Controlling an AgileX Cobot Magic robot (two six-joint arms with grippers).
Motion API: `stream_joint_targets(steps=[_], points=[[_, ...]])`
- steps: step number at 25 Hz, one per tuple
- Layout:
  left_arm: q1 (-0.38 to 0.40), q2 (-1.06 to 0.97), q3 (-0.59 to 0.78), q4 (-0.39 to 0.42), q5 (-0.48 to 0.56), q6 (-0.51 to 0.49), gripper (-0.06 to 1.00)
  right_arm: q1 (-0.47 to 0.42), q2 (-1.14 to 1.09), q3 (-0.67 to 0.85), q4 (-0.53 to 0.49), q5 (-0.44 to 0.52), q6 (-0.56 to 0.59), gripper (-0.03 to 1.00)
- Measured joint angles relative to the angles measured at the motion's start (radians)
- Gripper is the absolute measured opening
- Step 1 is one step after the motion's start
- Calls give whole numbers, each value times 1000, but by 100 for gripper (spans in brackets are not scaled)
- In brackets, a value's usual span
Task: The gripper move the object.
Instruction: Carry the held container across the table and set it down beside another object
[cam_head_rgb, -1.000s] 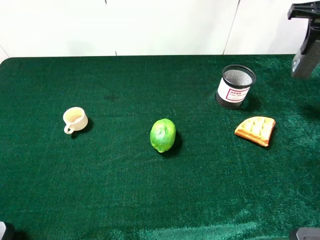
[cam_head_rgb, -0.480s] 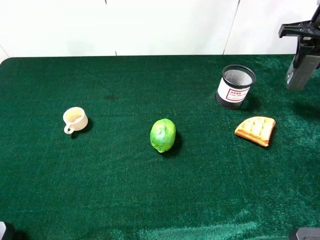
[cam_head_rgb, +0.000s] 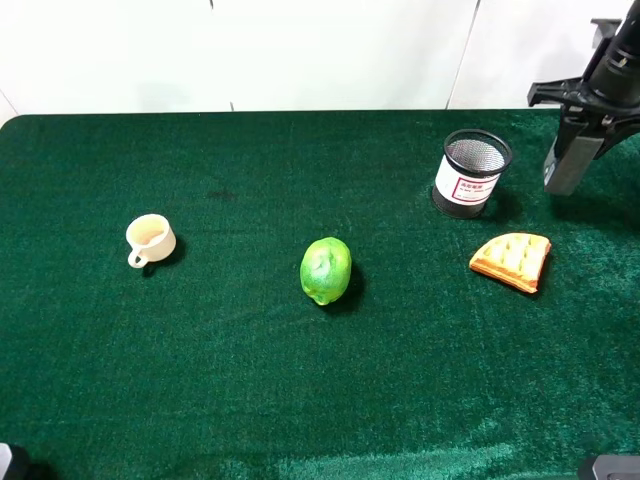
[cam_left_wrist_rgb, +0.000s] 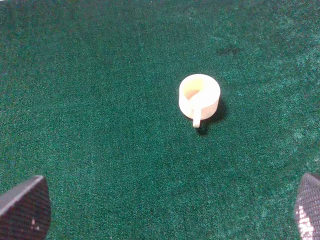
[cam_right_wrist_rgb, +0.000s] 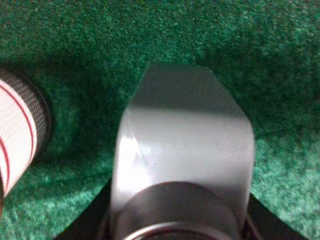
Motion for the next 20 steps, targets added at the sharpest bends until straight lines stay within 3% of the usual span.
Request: stream_joint_targets(steps=[7,20], points=[[0,0,0,0,0,0,99,-46,25,47,78,-93,-50,29],[0,0,0,0,0,0,99,-54,65,50,103,-115,-70,29]])
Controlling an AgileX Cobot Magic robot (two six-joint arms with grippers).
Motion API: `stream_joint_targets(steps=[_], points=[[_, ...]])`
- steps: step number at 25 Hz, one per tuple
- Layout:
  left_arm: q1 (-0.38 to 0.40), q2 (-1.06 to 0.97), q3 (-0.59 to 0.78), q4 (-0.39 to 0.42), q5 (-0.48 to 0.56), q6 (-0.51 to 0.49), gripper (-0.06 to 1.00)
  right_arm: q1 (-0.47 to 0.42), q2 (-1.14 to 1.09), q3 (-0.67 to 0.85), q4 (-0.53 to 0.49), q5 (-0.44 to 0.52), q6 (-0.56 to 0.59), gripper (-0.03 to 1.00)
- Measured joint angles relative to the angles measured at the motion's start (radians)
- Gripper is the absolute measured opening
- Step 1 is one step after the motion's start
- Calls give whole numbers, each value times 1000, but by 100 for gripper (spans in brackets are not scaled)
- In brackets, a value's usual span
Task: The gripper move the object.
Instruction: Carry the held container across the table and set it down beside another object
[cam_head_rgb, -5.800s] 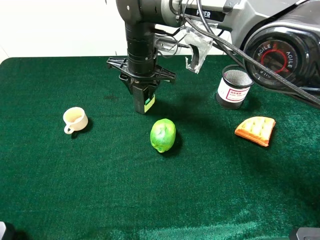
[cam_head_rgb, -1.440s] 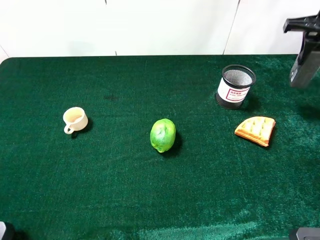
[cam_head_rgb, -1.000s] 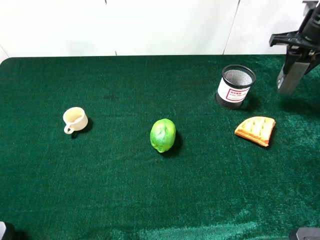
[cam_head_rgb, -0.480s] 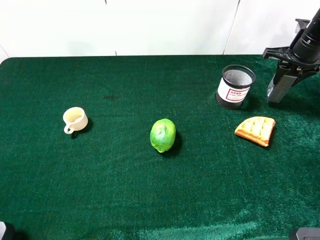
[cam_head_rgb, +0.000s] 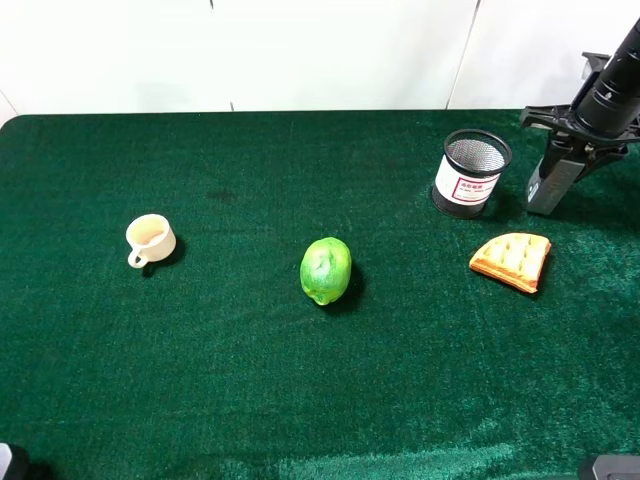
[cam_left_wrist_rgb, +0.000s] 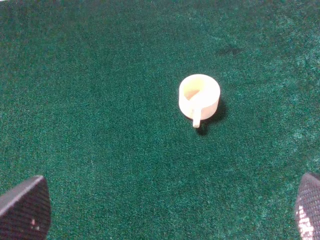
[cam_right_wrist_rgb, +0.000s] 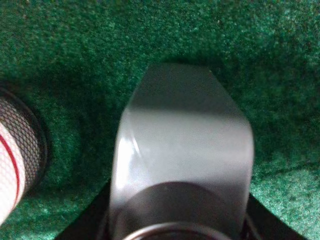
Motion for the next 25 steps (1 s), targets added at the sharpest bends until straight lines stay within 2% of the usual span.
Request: stream_joint_targets(steps=[12,14,16,18,25], points=[[0,0,0,0,0,0,99,0,0,0,-3,9,9,29],[0,0,0,0,0,0,99,0,0,0,-7,15,10,36],[0,0,0,0,0,0,99,0,0,0,-18,17,10,53],[0,0,0,0,0,0,99,0,0,0,-34,19,10,63],[0,0,0,0,0,0,99,0,-1,-2,-40,45,10,69]])
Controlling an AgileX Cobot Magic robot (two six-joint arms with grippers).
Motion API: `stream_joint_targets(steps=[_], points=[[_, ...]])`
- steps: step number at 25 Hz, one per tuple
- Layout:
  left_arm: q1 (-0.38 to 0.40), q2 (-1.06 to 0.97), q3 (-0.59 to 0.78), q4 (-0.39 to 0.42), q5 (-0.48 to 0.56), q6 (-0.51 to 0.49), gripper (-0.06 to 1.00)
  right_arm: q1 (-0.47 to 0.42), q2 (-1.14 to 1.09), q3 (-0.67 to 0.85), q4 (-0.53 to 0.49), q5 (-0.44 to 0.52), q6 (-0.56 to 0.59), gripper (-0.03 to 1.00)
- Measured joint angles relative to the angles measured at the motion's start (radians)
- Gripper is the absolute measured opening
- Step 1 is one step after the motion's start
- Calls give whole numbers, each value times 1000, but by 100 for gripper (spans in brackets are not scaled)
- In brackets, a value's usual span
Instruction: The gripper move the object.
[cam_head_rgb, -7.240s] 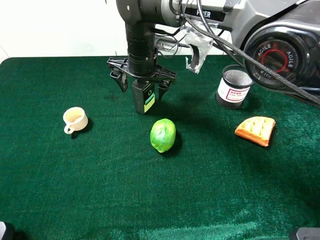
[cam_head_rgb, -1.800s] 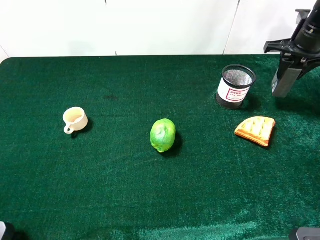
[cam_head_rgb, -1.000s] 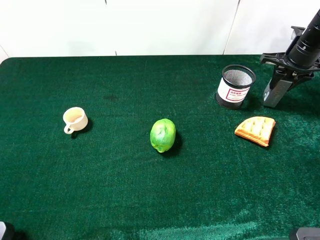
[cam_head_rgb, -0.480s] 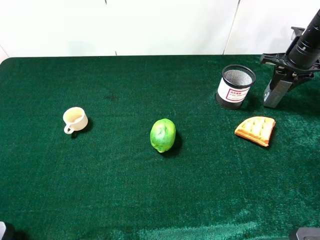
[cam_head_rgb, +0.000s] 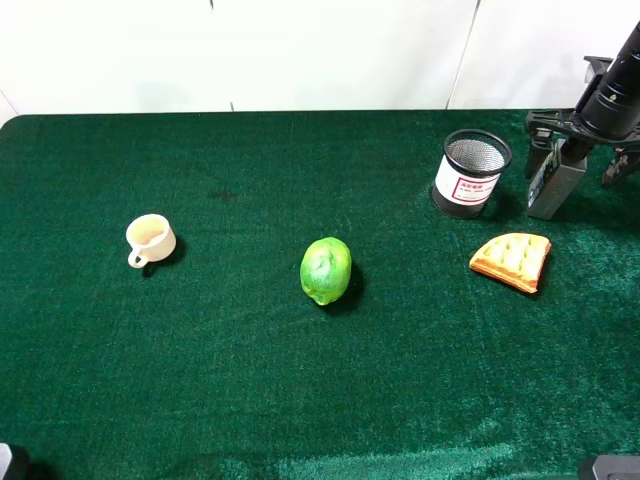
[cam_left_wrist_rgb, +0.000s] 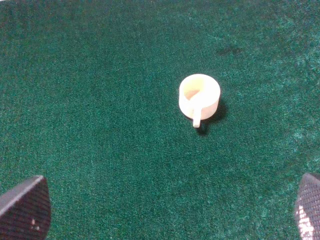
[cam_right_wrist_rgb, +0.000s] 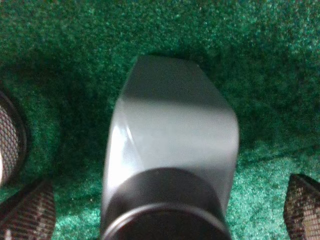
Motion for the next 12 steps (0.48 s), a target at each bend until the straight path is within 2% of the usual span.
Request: stream_joint_targets(steps=[12], points=[[0,0,0,0,0,0,99,0,-131,-26,-10,84,0,69]])
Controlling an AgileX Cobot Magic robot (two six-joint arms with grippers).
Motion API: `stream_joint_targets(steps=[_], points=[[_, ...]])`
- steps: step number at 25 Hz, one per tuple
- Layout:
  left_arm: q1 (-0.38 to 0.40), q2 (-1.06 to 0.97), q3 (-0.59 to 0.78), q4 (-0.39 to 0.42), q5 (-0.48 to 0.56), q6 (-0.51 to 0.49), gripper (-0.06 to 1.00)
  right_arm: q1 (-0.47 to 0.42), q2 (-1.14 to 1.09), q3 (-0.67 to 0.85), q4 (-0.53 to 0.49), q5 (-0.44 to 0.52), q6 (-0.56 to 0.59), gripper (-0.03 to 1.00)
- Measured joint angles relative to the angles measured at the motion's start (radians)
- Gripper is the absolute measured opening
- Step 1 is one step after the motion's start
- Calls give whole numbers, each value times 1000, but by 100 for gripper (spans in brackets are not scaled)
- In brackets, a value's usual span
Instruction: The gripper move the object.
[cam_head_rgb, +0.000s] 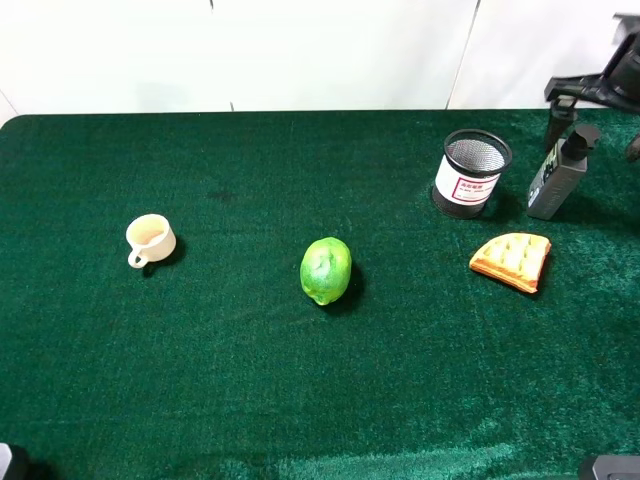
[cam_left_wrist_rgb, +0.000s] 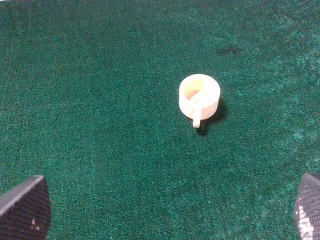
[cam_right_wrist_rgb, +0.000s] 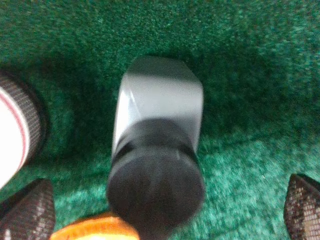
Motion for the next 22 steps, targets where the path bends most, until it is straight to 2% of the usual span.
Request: stream_joint_targets(steps=[10,18,22], points=[[0,0,0,0,0,0,99,0,-184,-1,-1,166,-6,69],[0,0,0,0,0,0,99,2,-348,-1,32,175,-19,69],[0,0,0,0,0,0,99,50,-423,-1,32,177,-19,69]])
